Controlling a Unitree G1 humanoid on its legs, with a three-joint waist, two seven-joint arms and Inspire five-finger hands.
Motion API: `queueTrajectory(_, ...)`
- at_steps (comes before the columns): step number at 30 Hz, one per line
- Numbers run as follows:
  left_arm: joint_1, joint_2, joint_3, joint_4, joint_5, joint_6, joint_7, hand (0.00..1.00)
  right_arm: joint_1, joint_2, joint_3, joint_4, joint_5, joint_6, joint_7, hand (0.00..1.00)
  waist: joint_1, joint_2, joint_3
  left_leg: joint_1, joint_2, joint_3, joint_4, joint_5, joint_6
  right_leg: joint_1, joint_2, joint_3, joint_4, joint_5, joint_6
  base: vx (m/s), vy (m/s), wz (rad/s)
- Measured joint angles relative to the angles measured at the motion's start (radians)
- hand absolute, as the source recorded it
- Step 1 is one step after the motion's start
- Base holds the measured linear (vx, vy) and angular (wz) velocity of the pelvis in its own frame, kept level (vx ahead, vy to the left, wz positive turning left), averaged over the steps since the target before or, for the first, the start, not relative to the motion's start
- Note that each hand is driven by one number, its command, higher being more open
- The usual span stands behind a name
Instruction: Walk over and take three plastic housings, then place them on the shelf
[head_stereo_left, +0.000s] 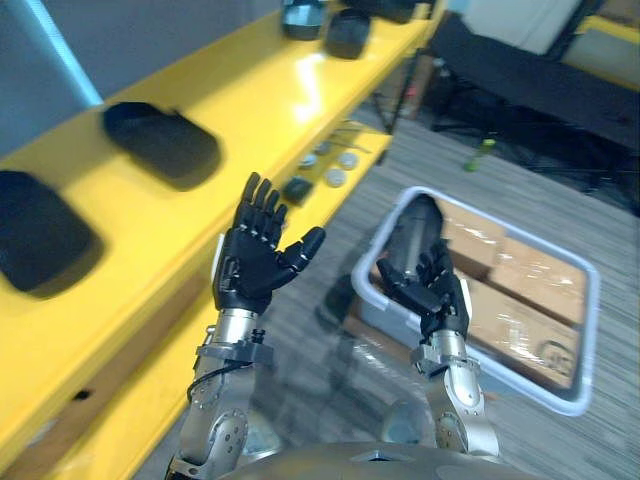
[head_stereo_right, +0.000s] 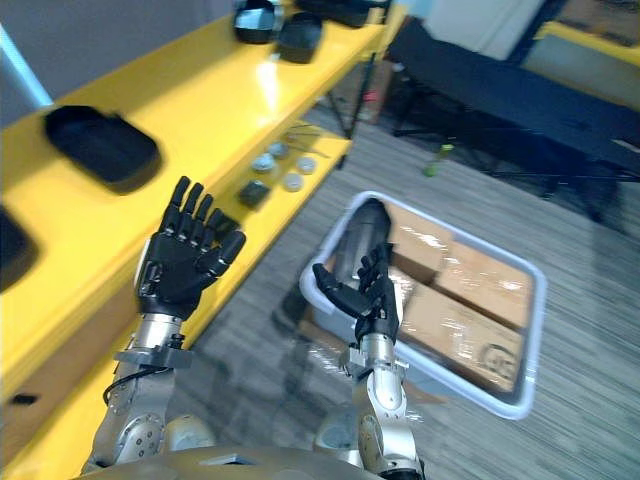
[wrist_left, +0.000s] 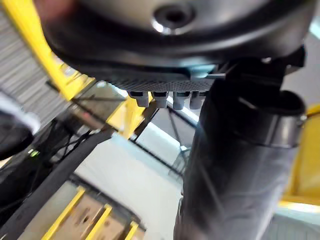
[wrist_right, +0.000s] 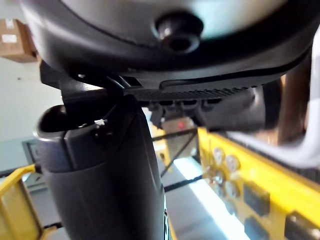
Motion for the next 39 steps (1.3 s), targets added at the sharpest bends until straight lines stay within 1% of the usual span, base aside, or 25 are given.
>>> queueTrajectory(1,-0.038,-0.029,-0.042,0.067,-0.003,0.040,0.004,1.00,0.003,-0.042,-0.034,0.001,-0.002,0.011,-0.001,1.00,-0.037,0.047,0.008,-0.016,0.025,-0.041,-0.038,0.065,0.040,-0.007,0.047,-0.022,0.001,-0.002,-0.032,0.01,-0.560,0.01)
queueTrajectory(2,-0.057,-0.049,-0.079,0.108,0.002,0.079,0.004,1.00,0.034,-0.058,-0.077,0.002,-0.002,0.012,-0.008,1.00,-0.065,0.050,0.009,-0.017,0.018,-0.041,-0.069,0.141,0.117,-0.010,0.056,-0.023,0.000,-0.010,-0.050,0.00,-0.343,0.05)
queueTrajectory(3,-0.055,-0.058,-0.096,0.123,0.008,0.087,0.003,1.00,0.049,-0.062,-0.099,0.001,-0.001,0.010,-0.012,1.00,-0.072,0.044,0.013,-0.016,0.008,-0.047,-0.072,0.150,0.115,-0.008,0.056,-0.018,-0.007,-0.011,-0.058,0.01,-0.378,-0.28)
queueTrajectory(4,-0.039,-0.069,-0.126,0.134,0.047,0.089,-0.001,1.00,0.072,-0.069,-0.140,0.001,-0.001,0.001,-0.022,1.00,-0.073,0.049,0.009,-0.004,-0.045,-0.077,-0.082,0.135,0.092,-0.012,0.056,-0.002,-0.038,0.001,-0.078,-0.01,-0.163,-0.60)
queueTrajectory(5,-0.026,-0.066,-0.139,0.129,0.090,0.089,-0.005,1.00,0.085,-0.069,-0.173,-0.001,-0.001,-0.008,-0.025,1.00,-0.073,0.052,0.008,-0.001,-0.105,-0.091,-0.086,0.099,0.091,-0.020,0.062,0.015,-0.065,0.015,-0.089,0.00,-0.188,-0.63)
queueTrajectory(7,-0.026,-0.063,-0.138,0.129,0.109,0.087,0.003,1.00,0.103,-0.076,-0.180,-0.008,-0.002,-0.016,-0.032,1.00,-0.066,0.059,0.004,-0.002,-0.167,-0.115,-0.113,0.048,0.113,-0.046,0.075,0.039,-0.077,0.027,-0.098,0.02,-0.090,-0.41)
queueTrajectory(8,-0.026,-0.063,-0.131,0.129,0.109,0.087,0.009,1.00,0.102,-0.075,-0.177,-0.007,-0.002,-0.015,-0.033,1.00,-0.065,0.065,0.000,-0.001,-0.175,-0.126,-0.130,0.040,0.114,-0.053,0.081,0.039,-0.077,0.034,-0.098,0.03,-0.060,-0.23)
queueTrajectory(11,-0.024,-0.059,-0.100,0.129,0.113,0.087,0.013,1.00,0.076,-0.075,-0.146,0.008,-0.003,-0.015,-0.044,1.00,-0.032,0.076,-0.007,0.021,-0.194,-0.147,-0.195,0.028,0.095,-0.068,0.088,0.048,-0.084,0.057,-0.089,-0.01,0.015,-0.10)
queueTrajectory(12,-0.023,-0.053,-0.092,0.129,0.120,0.087,0.012,1.00,0.050,-0.072,-0.131,0.030,-0.017,-0.015,-0.063,1.00,-0.016,0.076,-0.007,0.036,-0.201,-0.148,-0.214,0.019,0.082,-0.067,0.086,0.052,-0.086,0.066,-0.084,-0.04,0.114,-0.09)
queueTrajectory(13,-0.023,-0.041,-0.090,0.129,0.129,0.087,0.008,1.00,0.015,-0.065,-0.120,0.063,-0.048,-0.013,-0.078,1.00,-0.004,0.066,-0.008,0.039,-0.214,-0.150,-0.213,0.014,0.073,-0.064,0.074,0.056,-0.090,0.073,-0.074,-0.08,0.181,0.03)
queueTrajectory(14,-0.022,-0.014,-0.089,0.129,0.156,0.087,0.003,1.00,-0.040,-0.063,-0.100,0.125,-0.091,-0.009,-0.110,1.00,0.014,0.060,-0.006,0.030,-0.226,-0.163,-0.184,0.000,0.058,-0.038,0.061,0.052,-0.126,0.100,-0.063,-0.08,0.156,0.10)
queueTrajectory(15,-0.020,-0.006,-0.090,0.129,0.170,0.086,-0.001,1.00,-0.065,-0.062,-0.099,0.158,-0.101,-0.007,-0.117,1.00,0.023,0.059,-0.006,0.026,-0.229,-0.169,-0.168,-0.009,0.056,-0.024,0.058,0.048,-0.146,0.115,-0.059,-0.09,0.154,0.19)
queueTrajectory(18,-0.018,0.030,-0.098,0.128,0.257,0.086,0.001,1.00,-0.203,-0.065,-0.121,0.343,-0.115,0.001,-0.162,1.00,0.071,0.044,0.001,-0.030,-0.250,-0.210,-0.083,-0.057,0.074,0.034,0.034,0.011,-0.240,0.167,-0.039,-0.11,0.140,0.33)
queueTrajectory(20,-0.018,0.048,-0.096,0.120,0.285,0.086,0.017,1.00,-0.268,-0.068,-0.143,0.380,-0.109,0.005,-0.183,1.00,0.078,0.043,0.015,-0.083,-0.257,-0.241,-0.044,-0.062,0.079,0.033,0.030,-0.015,-0.265,0.186,-0.042,-0.12,0.090,0.35)
queueTrajectory(22,-0.019,0.064,-0.089,0.090,0.284,0.085,0.039,1.00,-0.358,-0.084,-0.181,0.398,-0.108,0.007,-0.204,1.00,0.091,0.041,0.054,-0.137,-0.258,-0.264,-0.016,-0.061,0.082,0.009,0.031,-0.027,-0.275,0.198,-0.048,-0.16,0.051,0.24)
queueTrajectory(24,-0.028,0.066,-0.084,0.078,0.283,0.081,0.050,1.00,-0.472,-0.133,-0.218,0.433,-0.105,0.009,-0.243,1.00,0.097,0.042,0.091,-0.187,-0.262,-0.281,-0.006,-0.047,0.083,-0.019,0.032,-0.039,-0.287,0.218,-0.052,-0.13,0.018,0.18)
queueTrajectory(26,-0.037,0.066,-0.089,0.079,0.280,0.081,0.067,1.00,-0.620,-0.221,-0.249,0.518,-0.107,0.024,-0.307,1.00,0.111,0.047,0.137,-0.217,-0.266,-0.292,-0.002,-0.028,0.083,-0.037,0.032,-0.047,-0.296,0.241,-0.047,-0.08,0.011,0.11)
queueTrajectory(27,-0.038,0.065,-0.092,0.080,0.281,0.081,0.071,1.00,-0.650,-0.241,-0.258,0.534,-0.107,0.026,-0.320,1.00,0.117,0.051,0.149,-0.218,-0.266,-0.292,0.002,-0.027,0.084,-0.037,0.033,-0.047,-0.296,0.244,-0.044,-0.04,0.012,0.07)
queueTrajectory(28,-0.038,0.061,-0.098,0.083,0.284,0.081,0.082,1.00,-0.713,-0.295,-0.261,0.582,-0.107,0.028,-0.350,1.00,0.121,0.065,0.161,-0.236,-0.266,-0.303,0.018,-0.027,0.085,-0.043,0.033,-0.053,-0.292,0.244,-0.044,-0.01,0.013,0.08)
queueTrajectory(29,-0.037,0.061,-0.100,0.084,0.283,0.081,0.082,1.00,-0.749,-0.319,-0.261,0.610,-0.107,0.031,-0.358,1.00,0.124,0.072,0.164,-0.246,-0.266,-0.305,0.024,-0.027,0.085,-0.050,0.034,-0.053,-0.290,0.244,-0.043,-0.01,0.016,0.07)
queueTrajectory(31,-0.043,0.060,-0.106,0.099,0.283,0.078,0.082,1.00,-0.817,-0.364,-0.258,0.673,-0.107,0.039,-0.358,1.00,0.134,0.086,0.184,-0.247,-0.266,-0.307,0.029,-0.029,0.088,-0.053,0.033,-0.052,-0.282,0.244,-0.043,0.00,0.000,0.00)
queueTrajectory(34,-0.065,0.048,-0.106,0.144,0.283,0.061,0.083,1.00,-0.893,-0.423,-0.240,0.767,-0.104,0.084,-0.335,1.00,0.150,0.112,0.202,-0.258,-0.265,-0.313,0.048,-0.036,0.092,-0.069,0.032,-0.050,-0.250,0.240,-0.048,-0.02,0.013,0.01)
queueTrajectory(35,-0.075,0.041,-0.107,0.170,0.284,0.051,0.091,1.00,-0.946,-0.457,-0.209,0.835,-0.103,0.125,-0.296,1.00,0.154,0.125,0.210,-0.278,-0.264,-0.319,0.065,-0.040,0.096,-0.086,0.030,-0.051,-0.234,0.239,-0.049,-0.05,0.040,0.02)
queueTrajectory(38,-0.102,0.030,-0.108,0.227,0.283,0.041,0.111,1.00,-1.026,-0.517,-0.135,0.973,-0.103,0.182,-0.193,1.00,0.176,0.145,0.231,-0.303,-0.263,-0.324,0.098,-0.049,0.102,-0.108,0.026,-0.051,-0.206,0.231,-0.045,-0.07,0.036,0.03)
queueTrajectory(39,-0.110,0.028,-0.108,0.252,0.282,0.040,0.121,1.00,-1.049,-0.533,-0.104,1.011,-0.112,0.185,-0.171,1.00,0.179,0.151,0.241,-0.321,-0.263,-0.336,0.115,-0.051,0.103,-0.114,0.026,-0.059,-0.196,0.229,-0.043,-0.09,0.030,0.08)
